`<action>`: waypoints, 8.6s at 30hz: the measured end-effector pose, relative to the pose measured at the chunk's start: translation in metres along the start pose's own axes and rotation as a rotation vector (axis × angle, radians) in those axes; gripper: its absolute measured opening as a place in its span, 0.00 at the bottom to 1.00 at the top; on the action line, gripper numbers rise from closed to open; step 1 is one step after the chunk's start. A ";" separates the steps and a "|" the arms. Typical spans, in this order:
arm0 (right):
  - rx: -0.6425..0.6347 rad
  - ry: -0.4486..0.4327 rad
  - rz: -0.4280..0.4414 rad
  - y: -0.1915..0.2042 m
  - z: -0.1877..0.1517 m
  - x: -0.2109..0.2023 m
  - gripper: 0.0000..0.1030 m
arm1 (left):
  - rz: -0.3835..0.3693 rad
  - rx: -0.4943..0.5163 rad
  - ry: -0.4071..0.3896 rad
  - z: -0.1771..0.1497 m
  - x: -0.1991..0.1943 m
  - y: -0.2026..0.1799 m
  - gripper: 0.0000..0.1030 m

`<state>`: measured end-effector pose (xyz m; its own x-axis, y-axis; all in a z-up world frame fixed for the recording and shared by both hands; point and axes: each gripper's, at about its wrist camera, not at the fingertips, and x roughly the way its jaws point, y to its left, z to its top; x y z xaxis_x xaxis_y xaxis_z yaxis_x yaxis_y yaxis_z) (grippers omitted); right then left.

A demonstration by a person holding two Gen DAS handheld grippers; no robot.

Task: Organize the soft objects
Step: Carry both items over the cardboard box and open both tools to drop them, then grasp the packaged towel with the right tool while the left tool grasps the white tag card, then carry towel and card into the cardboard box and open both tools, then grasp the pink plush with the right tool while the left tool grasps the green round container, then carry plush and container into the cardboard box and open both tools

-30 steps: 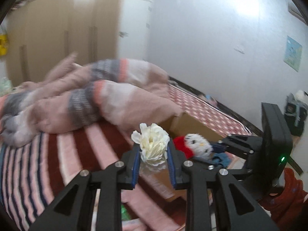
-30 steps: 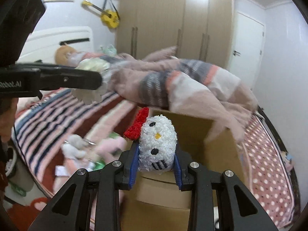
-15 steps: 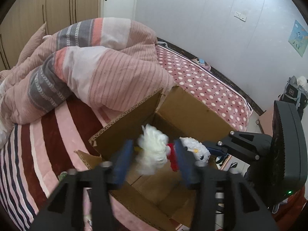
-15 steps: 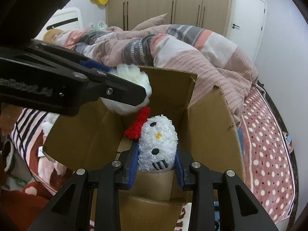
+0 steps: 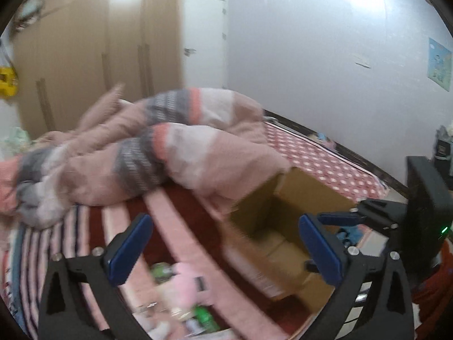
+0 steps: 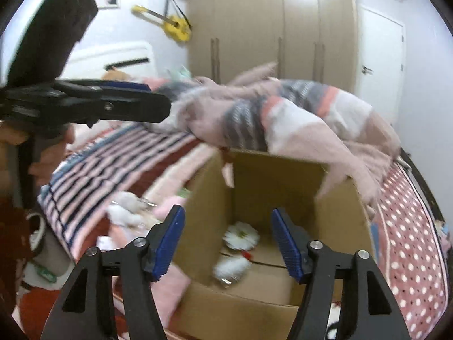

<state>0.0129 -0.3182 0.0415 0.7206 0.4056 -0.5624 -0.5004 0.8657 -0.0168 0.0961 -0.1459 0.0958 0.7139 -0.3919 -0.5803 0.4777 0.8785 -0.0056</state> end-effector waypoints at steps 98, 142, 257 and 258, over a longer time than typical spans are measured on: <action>0.062 0.072 -0.120 -0.028 0.010 0.014 0.22 | -0.082 0.012 -0.022 -0.047 -0.007 -0.011 0.27; -0.071 0.033 0.236 0.080 0.018 0.020 0.57 | 0.190 -0.094 0.006 -0.067 -0.043 0.061 1.00; 0.105 -0.210 -0.201 0.040 0.032 -0.004 0.21 | -0.009 -0.021 0.066 -0.023 -0.013 0.016 0.22; 0.115 -0.205 -0.219 0.031 0.029 -0.008 0.21 | -0.021 -0.013 0.064 -0.020 -0.011 0.007 0.22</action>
<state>0.0058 -0.2862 0.0690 0.8929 0.2461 -0.3770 -0.2732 0.9618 -0.0193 0.0811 -0.1302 0.0864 0.6692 -0.3924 -0.6311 0.4855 0.8737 -0.0284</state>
